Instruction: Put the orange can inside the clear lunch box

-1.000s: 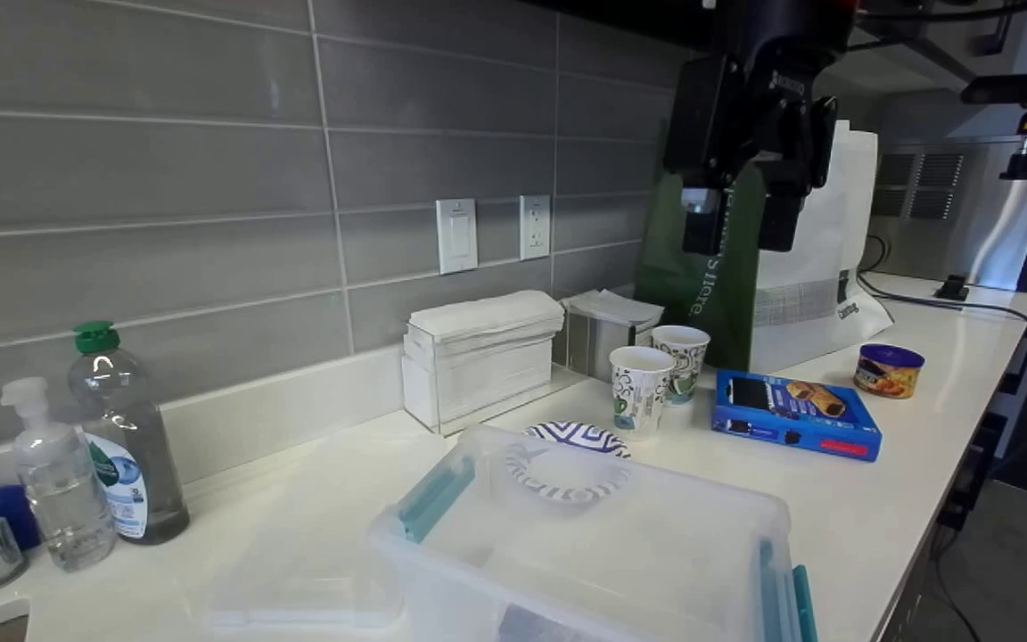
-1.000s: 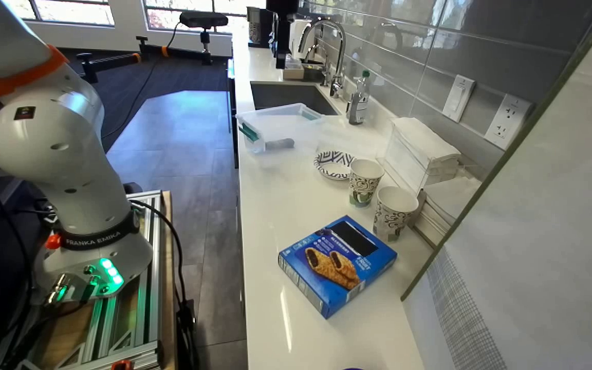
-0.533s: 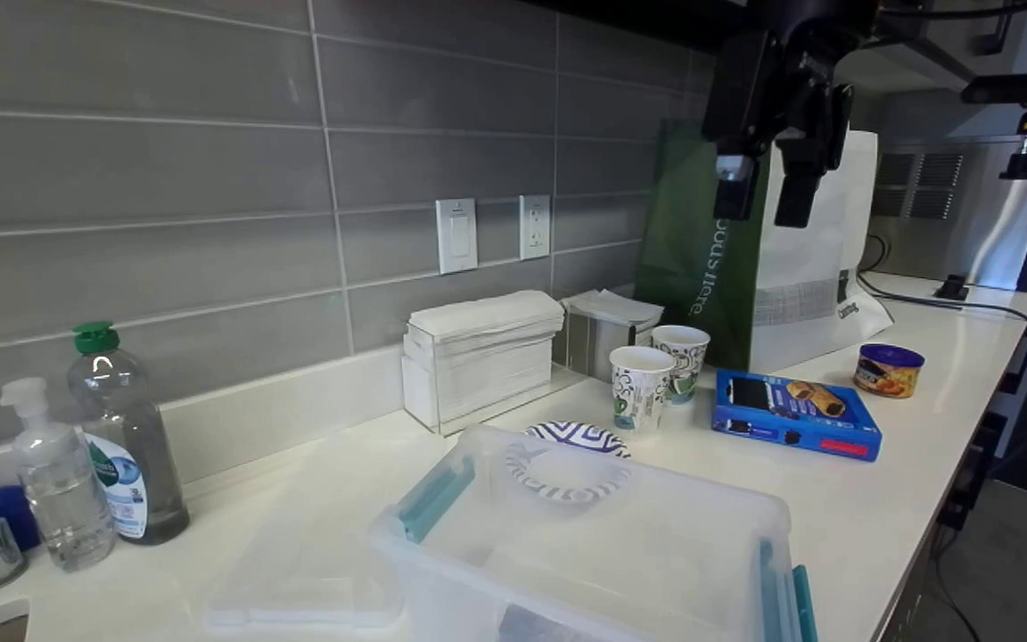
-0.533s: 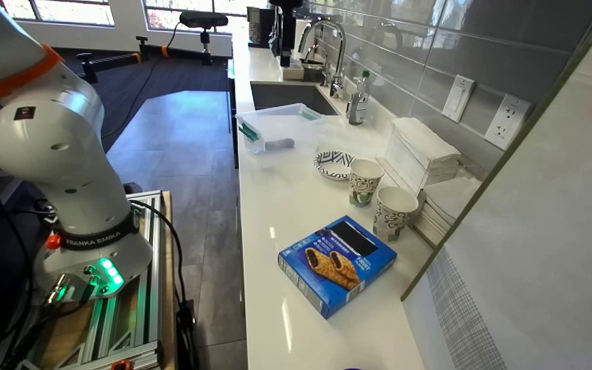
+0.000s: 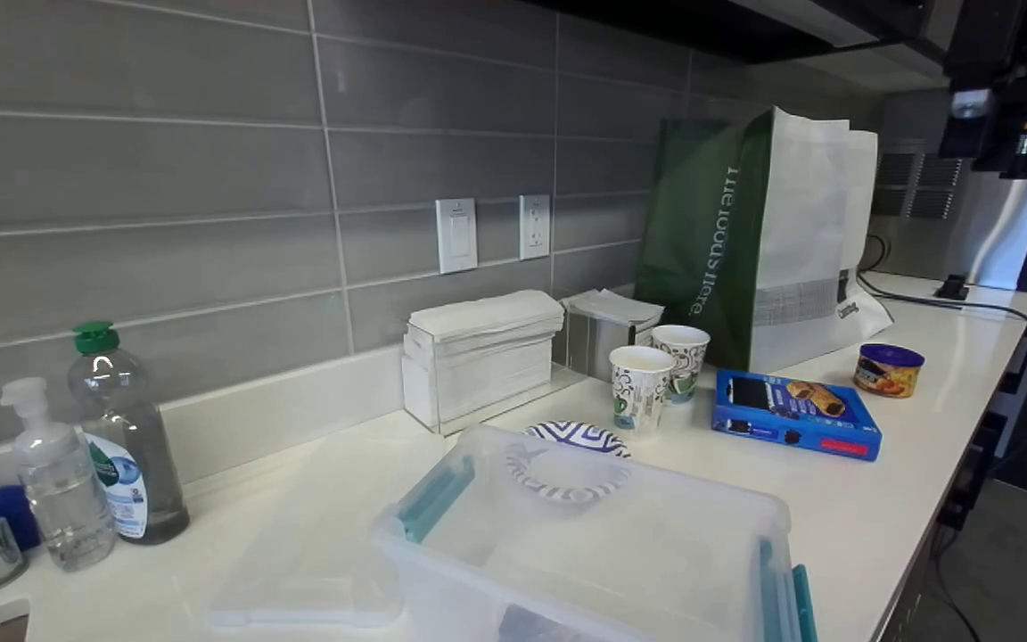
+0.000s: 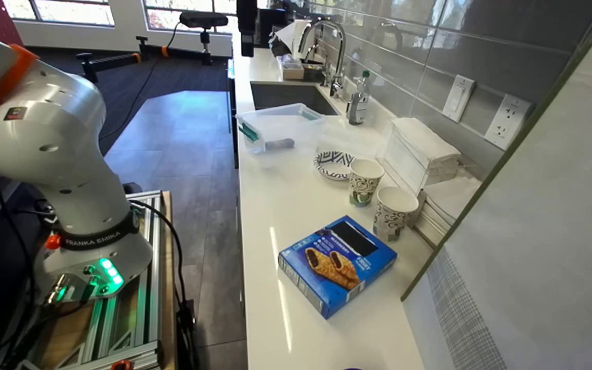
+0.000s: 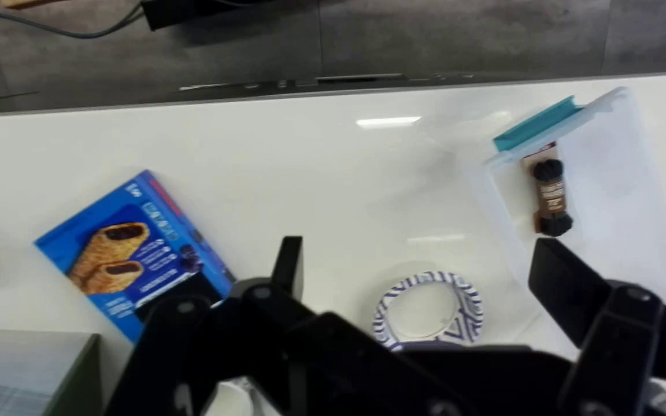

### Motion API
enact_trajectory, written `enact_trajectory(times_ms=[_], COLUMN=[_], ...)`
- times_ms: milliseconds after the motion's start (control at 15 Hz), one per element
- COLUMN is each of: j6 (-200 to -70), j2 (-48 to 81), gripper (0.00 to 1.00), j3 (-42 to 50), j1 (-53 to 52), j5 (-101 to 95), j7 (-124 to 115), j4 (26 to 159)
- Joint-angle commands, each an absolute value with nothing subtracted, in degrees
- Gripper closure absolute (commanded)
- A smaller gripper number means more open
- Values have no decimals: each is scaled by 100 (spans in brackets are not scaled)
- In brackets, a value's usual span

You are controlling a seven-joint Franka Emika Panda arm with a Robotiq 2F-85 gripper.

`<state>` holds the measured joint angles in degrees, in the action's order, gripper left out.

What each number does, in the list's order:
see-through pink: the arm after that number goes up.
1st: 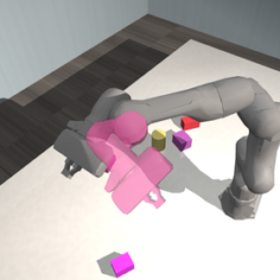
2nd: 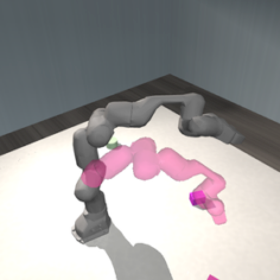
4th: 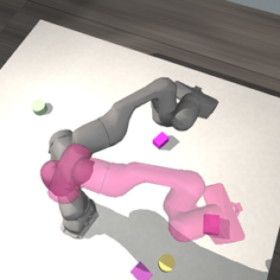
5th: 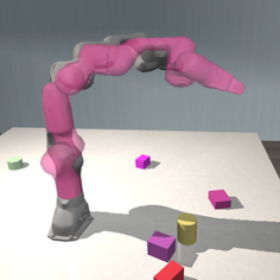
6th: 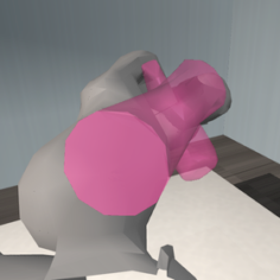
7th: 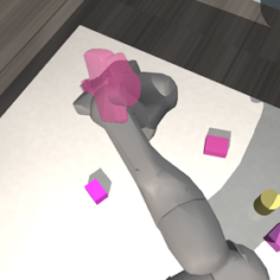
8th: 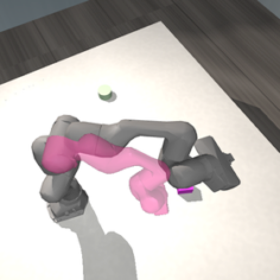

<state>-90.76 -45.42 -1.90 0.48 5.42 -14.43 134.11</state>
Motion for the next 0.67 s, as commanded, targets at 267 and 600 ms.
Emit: enact_trajectory(times_ms=[267, 600], j6=[-11002, -13045], j2=[-5426, -4780], gripper=[0, 0], j3=[966, 1965], j1=[1235, 1886], j5=[-869, -934], j7=[-556, -191], j4=[14918, 15415])
